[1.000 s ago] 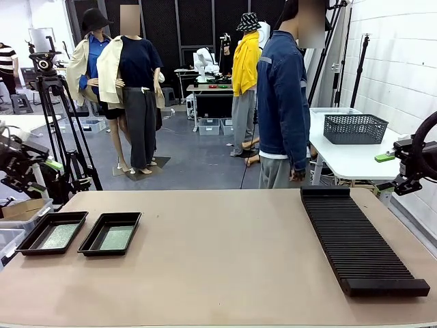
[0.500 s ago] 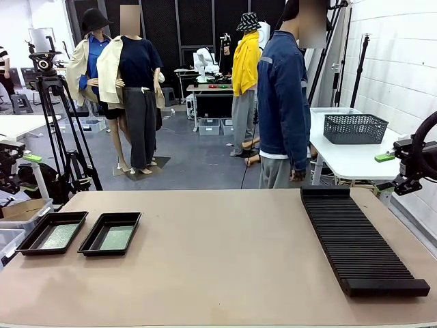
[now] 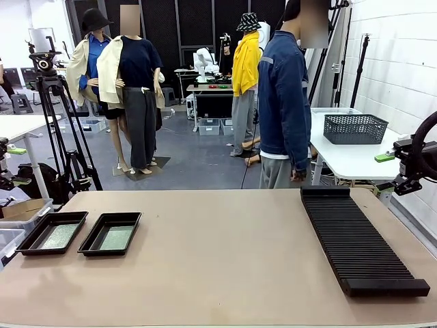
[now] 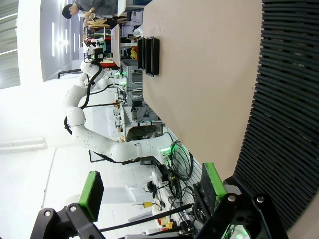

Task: Inspect and transfer BCBs to ESD trays.
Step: Pick up the ESD tray and place it on the left side of the table.

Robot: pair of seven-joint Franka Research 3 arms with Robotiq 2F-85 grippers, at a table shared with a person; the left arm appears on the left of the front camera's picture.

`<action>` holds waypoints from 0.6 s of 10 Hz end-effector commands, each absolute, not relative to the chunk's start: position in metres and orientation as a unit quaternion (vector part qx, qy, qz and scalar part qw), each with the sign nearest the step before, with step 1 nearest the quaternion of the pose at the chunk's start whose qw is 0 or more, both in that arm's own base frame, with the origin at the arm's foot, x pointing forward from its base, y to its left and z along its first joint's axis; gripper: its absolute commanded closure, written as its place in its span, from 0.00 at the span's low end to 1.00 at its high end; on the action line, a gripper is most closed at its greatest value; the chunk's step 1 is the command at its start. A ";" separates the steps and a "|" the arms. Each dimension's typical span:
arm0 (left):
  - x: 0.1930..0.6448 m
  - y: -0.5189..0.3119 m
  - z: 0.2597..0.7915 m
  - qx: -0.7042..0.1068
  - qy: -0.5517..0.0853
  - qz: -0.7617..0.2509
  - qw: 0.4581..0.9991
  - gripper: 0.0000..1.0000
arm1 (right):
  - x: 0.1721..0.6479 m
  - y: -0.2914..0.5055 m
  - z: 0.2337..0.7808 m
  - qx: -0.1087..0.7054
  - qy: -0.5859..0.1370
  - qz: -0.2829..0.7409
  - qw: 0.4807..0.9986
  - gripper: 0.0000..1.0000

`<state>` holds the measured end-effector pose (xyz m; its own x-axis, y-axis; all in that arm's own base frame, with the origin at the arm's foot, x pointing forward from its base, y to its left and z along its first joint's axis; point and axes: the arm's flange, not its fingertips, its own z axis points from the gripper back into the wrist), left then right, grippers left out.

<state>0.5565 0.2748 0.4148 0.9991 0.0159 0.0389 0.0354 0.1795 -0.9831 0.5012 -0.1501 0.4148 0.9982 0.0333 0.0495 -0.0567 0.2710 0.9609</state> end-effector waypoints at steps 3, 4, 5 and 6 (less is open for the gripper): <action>0.555 0.276 0.413 -0.641 -0.019 -0.004 0.767 0.00 | 0.499 -0.148 0.415 0.602 -0.011 0.028 0.798 0.00; 0.555 0.276 0.413 -0.641 -0.019 -0.004 0.767 0.00 | 0.499 -0.148 0.415 0.602 -0.011 0.028 0.798 0.00; 0.555 0.276 0.413 -0.641 -0.019 -0.004 0.767 0.00 | 0.499 -0.148 0.415 0.602 -0.011 0.028 0.798 0.00; 0.555 0.276 0.413 -0.641 -0.019 -0.004 0.767 0.00 | 0.499 -0.148 0.415 0.602 -0.011 0.028 0.798 0.00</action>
<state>0.5567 0.2753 0.4115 0.9993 0.0162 0.0338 0.0304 0.1779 -0.9836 0.5012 -0.1501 0.4148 0.9982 0.0333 0.0495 -0.0567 0.2710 0.9609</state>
